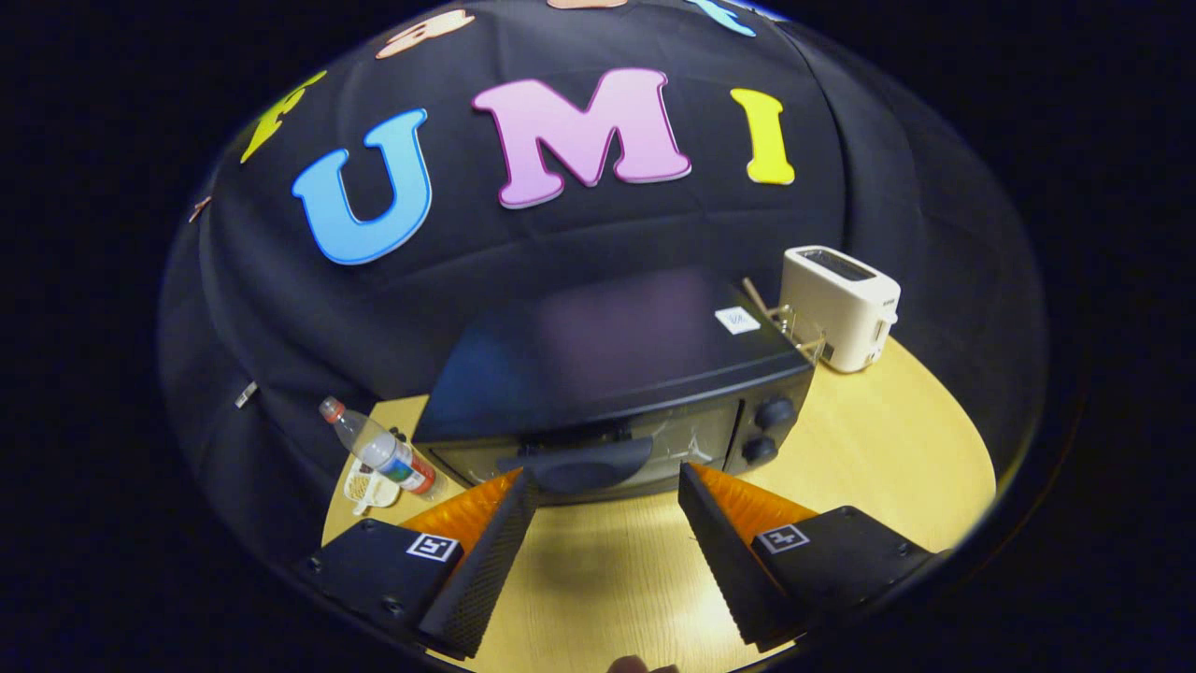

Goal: Open the toaster oven, put the food inside, and close the toaster oven door.

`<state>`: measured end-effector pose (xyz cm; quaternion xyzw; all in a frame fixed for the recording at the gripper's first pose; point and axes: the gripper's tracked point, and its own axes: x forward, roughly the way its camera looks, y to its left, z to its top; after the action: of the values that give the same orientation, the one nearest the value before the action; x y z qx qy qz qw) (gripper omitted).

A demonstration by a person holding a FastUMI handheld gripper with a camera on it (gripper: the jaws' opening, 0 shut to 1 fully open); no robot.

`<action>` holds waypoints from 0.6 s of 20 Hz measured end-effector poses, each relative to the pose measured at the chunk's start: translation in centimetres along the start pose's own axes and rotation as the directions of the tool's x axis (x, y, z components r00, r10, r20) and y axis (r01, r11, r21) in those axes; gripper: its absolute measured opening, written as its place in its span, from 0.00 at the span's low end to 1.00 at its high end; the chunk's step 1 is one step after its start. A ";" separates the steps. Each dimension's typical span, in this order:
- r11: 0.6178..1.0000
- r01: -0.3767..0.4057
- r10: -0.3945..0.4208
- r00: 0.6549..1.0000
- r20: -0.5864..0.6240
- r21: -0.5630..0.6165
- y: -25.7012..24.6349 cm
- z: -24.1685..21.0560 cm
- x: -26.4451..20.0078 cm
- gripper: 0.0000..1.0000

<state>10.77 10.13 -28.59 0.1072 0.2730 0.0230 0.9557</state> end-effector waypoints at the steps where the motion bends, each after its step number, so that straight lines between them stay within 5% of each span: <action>1: 1.000 -0.005 0.005 1.000 0.030 -0.004 -0.1 1.0 -0.8 0.99; 7: 0.999 -0.040 0.046 0.974 0.220 -0.033 -0.7 6.9 -7.8 0.99; 12: 0.994 -0.079 0.106 0.895 0.433 -0.081 -0.3 12.7 -14.9 0.98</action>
<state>4.81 5.83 -10.43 0.0933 0.0455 0.0522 0.9932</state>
